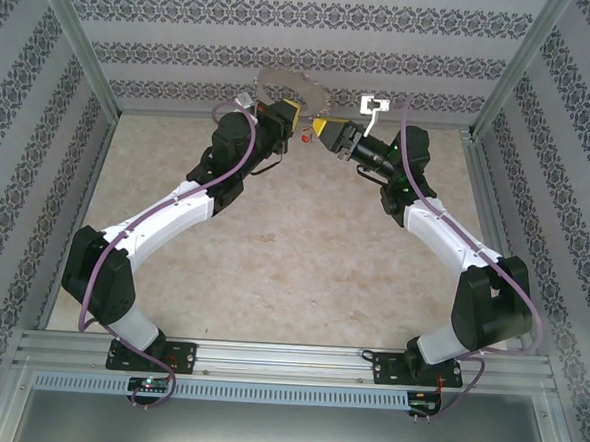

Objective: Put the keys on the keyring

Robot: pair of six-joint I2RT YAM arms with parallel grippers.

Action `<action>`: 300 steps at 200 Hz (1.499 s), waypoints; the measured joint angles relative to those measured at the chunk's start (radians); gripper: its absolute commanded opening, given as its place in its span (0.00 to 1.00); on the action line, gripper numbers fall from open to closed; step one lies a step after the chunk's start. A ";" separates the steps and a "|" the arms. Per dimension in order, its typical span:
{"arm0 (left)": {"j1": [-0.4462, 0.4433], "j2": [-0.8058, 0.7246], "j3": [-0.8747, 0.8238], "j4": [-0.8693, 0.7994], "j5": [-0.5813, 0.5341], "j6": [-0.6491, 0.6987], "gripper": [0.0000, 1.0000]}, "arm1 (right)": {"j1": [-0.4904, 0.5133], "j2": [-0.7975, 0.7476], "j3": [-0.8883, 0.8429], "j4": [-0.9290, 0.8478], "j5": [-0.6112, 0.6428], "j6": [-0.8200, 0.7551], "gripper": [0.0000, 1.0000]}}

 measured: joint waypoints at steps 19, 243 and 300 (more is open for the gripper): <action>0.000 0.000 0.000 0.000 -0.003 -0.002 0.00 | 0.000 0.011 0.012 0.000 0.000 0.000 0.35; -0.001 0.017 0.000 0.006 -0.007 -0.003 0.00 | 0.022 0.039 0.050 -0.101 0.055 -0.122 0.39; -0.011 0.034 0.000 0.006 -0.010 -0.003 0.00 | 0.022 0.055 0.050 -0.129 0.088 -0.163 0.29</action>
